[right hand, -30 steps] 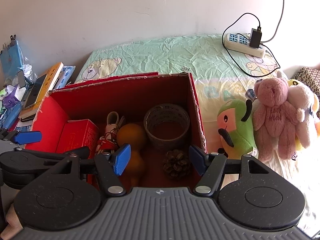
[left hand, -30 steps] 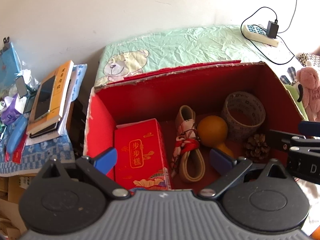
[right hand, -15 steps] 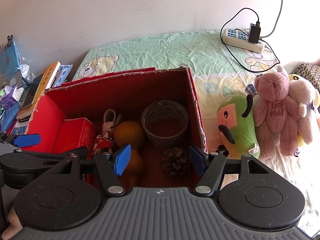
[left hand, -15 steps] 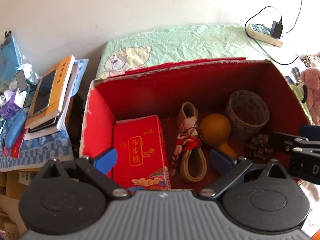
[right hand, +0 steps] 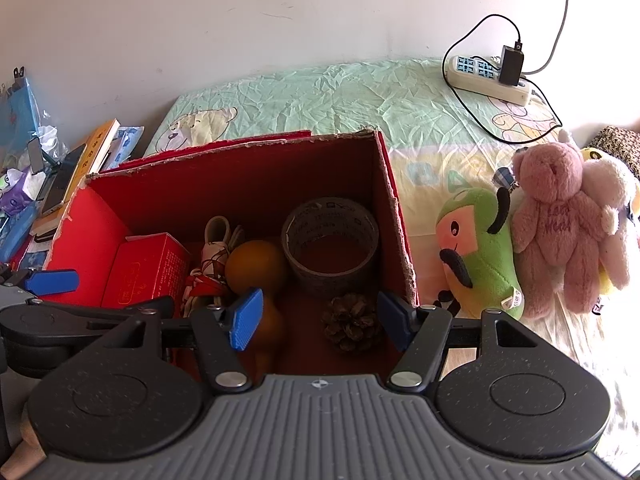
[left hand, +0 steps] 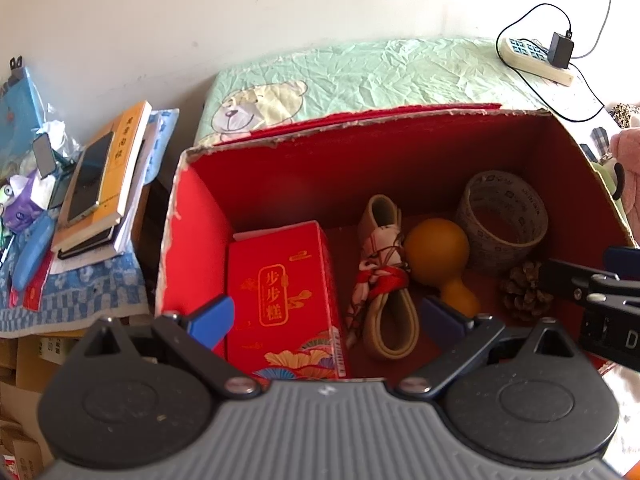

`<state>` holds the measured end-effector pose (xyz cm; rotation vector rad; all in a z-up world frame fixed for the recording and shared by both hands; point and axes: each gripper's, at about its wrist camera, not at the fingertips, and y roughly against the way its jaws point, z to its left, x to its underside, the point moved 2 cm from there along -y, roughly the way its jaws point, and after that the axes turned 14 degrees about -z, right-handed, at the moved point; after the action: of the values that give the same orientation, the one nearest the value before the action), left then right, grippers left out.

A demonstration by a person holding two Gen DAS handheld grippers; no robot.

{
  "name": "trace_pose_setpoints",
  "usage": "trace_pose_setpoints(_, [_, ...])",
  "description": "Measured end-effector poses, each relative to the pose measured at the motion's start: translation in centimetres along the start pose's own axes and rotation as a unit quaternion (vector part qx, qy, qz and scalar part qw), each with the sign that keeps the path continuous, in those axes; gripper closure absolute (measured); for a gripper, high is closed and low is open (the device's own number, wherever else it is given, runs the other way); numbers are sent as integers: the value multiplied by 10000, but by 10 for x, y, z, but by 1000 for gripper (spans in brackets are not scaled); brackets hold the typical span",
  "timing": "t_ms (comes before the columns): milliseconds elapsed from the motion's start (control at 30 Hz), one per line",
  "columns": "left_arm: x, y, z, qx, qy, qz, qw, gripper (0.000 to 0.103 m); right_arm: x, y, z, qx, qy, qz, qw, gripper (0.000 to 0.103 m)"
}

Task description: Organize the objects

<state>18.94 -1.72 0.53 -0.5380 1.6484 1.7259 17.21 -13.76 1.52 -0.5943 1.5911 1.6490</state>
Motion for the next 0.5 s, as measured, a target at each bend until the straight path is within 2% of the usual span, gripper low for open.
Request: trace_pose_setpoints(500, [4,-7,2,68,134,174,9997,3,3,-6,2,-20,-17,67,10000,37])
